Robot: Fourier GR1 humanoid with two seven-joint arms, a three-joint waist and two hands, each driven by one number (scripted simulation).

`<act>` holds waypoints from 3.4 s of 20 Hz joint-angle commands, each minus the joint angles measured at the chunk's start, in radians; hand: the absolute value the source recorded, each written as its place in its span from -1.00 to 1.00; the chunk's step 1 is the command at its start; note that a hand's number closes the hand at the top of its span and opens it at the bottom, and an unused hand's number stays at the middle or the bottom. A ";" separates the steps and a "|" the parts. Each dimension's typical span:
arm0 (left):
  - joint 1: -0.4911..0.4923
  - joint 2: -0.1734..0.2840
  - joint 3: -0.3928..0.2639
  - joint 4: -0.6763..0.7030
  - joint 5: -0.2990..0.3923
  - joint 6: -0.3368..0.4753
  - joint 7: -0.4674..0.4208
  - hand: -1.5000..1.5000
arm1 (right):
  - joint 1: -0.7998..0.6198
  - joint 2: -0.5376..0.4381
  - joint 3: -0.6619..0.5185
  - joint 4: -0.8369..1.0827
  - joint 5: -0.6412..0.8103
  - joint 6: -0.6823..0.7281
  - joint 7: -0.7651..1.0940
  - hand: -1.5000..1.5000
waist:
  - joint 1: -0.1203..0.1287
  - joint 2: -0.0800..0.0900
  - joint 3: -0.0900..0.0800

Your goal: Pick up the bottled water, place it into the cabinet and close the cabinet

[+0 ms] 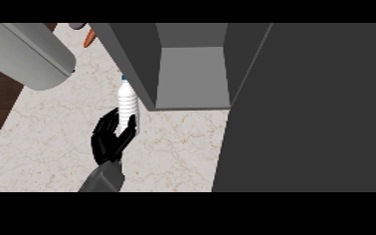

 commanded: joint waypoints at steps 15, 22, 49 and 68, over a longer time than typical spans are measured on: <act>-0.093 0.055 -0.254 0.034 -0.237 -0.304 0.042 1.00 | 0.069 -0.026 -0.131 -0.043 -0.056 0.051 -0.067 -1.00 | -0.025 -0.005 0.002; -0.182 -0.009 -0.272 -0.038 -0.215 -0.299 0.119 1.00 | 0.173 -0.026 -0.223 -0.065 -0.144 0.107 -0.129 -1.00 | -0.015 -0.008 0.003; -0.539 -0.012 -0.697 -0.182 0.230 0.248 0.411 1.00 | 0.171 -0.105 -0.839 0.189 -0.648 0.451 -0.239 -1.00 | -0.049 0.005 0.000; -0.719 -0.012 -0.674 0.232 0.313 0.314 0.373 1.00 | 0.126 -0.155 -0.919 0.255 -0.772 0.534 -0.245 -1.00 | -0.105 0.036 0.000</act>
